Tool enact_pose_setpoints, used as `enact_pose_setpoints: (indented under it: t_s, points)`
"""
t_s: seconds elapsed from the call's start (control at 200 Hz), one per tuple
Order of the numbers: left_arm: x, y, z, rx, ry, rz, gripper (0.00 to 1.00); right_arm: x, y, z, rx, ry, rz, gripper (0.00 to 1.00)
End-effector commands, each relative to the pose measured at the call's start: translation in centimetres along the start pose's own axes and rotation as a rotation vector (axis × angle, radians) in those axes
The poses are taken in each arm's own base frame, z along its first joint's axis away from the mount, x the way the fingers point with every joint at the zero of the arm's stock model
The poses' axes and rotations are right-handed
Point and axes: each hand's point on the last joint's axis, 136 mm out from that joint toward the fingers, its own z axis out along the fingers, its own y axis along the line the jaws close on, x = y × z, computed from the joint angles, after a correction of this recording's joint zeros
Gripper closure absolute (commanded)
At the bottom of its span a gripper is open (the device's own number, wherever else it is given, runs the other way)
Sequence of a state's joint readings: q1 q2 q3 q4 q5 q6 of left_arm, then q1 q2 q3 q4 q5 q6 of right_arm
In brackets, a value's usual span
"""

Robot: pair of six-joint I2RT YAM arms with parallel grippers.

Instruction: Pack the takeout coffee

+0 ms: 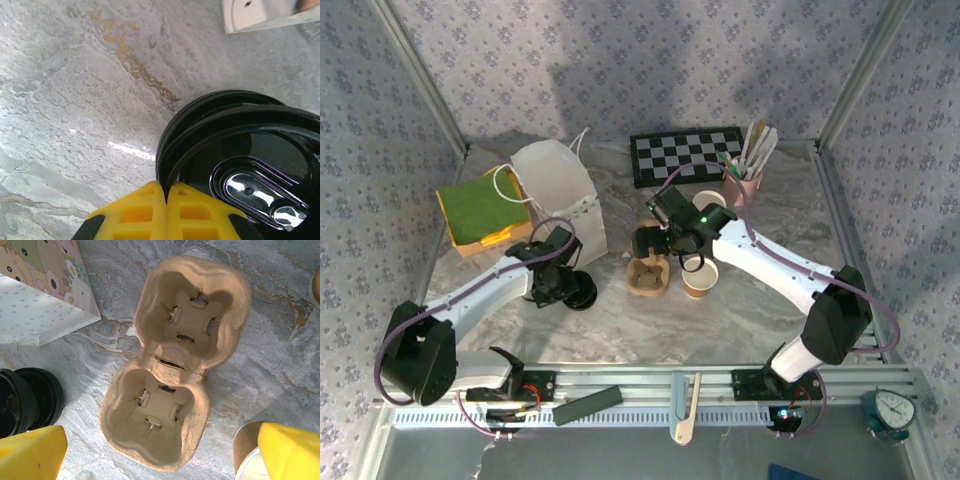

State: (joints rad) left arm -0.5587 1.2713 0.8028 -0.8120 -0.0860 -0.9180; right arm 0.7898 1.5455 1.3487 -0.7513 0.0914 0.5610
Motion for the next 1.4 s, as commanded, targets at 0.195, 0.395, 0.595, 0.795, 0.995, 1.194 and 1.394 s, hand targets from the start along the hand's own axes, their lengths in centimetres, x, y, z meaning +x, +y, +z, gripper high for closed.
enact_pose_setpoints:
  t_s: [0.195,0.395,0.595,0.795,0.995,1.194,1.394]
  points:
    - [-0.5,-3.1,-3.8,0.168,-0.027,0.014,0.99,-0.3,-1.1,-1.0,0.012,-0.037,0.046,0.0]
    - [-1.0,-7.4,-7.0,0.36,-0.059,0.012,0.99,-1.4,-2.2,-2.8,-0.055,-0.101,0.108,0.0]
    - [-1.0,-12.7,-10.5,0.564,-0.067,0.019,0.99,-2.6,-4.4,-6.0,-0.164,-0.232,0.203,0.01]
    - [-1.7,-18.6,-14.1,0.785,-0.043,0.013,1.0,-4.4,-6.7,-10.2,-0.358,-0.393,0.347,0.02]
    - [-2.8,-24.1,-17.9,0.995,-0.013,0.002,1.0,-6.8,-6.5,-14.0,-0.559,-0.513,0.402,0.03]
    - [-3.9,-27.7,-21.0,1.147,0.007,0.005,1.0,-9.1,-6.1,-16.6,-0.68,-0.569,0.438,0.04]
    - [-5.3,-29.8,-23.3,1.311,0.043,-0.034,1.0,-11.4,-5.2,-17.5,-0.847,-0.556,0.501,0.08]
